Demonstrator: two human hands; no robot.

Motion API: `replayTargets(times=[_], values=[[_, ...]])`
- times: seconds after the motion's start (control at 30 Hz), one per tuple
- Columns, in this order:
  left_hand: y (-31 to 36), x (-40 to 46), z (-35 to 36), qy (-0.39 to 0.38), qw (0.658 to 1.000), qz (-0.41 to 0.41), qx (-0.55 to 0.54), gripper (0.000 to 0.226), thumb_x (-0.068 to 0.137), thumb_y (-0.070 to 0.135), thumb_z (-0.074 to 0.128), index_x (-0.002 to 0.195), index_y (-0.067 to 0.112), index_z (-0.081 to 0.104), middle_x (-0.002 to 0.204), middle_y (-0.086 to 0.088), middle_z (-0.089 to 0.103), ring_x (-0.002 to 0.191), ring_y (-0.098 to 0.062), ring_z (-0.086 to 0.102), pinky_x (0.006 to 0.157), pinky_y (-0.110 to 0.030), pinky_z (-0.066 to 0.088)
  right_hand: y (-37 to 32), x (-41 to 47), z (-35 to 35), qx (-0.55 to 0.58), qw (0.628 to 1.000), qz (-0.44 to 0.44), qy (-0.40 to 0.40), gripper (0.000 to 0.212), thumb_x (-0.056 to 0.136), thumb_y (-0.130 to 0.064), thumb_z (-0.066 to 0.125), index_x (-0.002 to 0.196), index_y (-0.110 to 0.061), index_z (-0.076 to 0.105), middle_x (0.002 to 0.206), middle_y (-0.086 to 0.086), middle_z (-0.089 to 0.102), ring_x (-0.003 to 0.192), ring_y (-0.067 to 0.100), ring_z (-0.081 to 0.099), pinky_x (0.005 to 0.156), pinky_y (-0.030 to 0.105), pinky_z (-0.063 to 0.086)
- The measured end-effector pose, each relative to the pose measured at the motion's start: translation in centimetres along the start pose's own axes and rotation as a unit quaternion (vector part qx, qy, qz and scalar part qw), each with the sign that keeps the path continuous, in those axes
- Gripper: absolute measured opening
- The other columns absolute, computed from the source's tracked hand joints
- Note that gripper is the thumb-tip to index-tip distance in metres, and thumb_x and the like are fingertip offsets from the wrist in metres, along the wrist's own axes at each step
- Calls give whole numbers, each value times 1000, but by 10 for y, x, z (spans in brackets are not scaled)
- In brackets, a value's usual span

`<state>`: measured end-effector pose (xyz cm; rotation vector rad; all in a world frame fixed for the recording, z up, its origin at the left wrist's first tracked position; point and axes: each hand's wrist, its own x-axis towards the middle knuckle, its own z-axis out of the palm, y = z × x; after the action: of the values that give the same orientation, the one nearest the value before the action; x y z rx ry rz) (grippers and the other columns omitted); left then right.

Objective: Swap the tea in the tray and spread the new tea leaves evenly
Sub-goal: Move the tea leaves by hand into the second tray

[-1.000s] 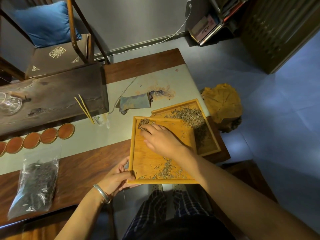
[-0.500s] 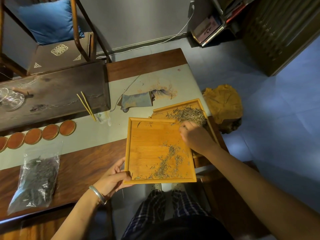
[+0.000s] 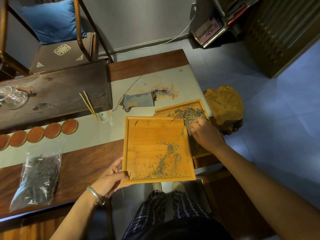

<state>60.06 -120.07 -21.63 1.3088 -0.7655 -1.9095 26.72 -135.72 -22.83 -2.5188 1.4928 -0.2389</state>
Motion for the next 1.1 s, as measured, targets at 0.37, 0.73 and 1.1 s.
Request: replayTargets(times=[0.37, 0.73, 1.1], values=[[5, 1, -3, 7, 1000, 11, 11, 67, 68, -9, 58, 131, 9, 43, 121, -12, 65, 108, -27, 64, 84, -27, 54, -6, 2, 12, 43, 993, 98, -54, 38, 93, -12, 51, 131, -6, 50, 139, 19, 40, 124, 34, 43, 92, 42, 49], [4, 7, -8, -8, 998, -5, -56, 76, 64, -8, 66, 134, 8, 40, 118, -18, 66, 102, -33, 66, 80, -32, 57, -9, 17, -3, 103, 992, 61, 37, 26, 96, -20, 47, 118, -9, 57, 115, 9, 56, 106, 21, 54, 84, 33, 51], [20, 23, -10, 7, 998, -7, -64, 71, 67, -15, 54, 134, 6, 42, 104, -12, 70, 81, -22, 70, 67, -26, 59, -83, 188, -10, 132, 987, -42, -82, 26, 93, -15, 52, 118, -12, 58, 116, 13, 55, 97, 28, 58, 86, 39, 49]])
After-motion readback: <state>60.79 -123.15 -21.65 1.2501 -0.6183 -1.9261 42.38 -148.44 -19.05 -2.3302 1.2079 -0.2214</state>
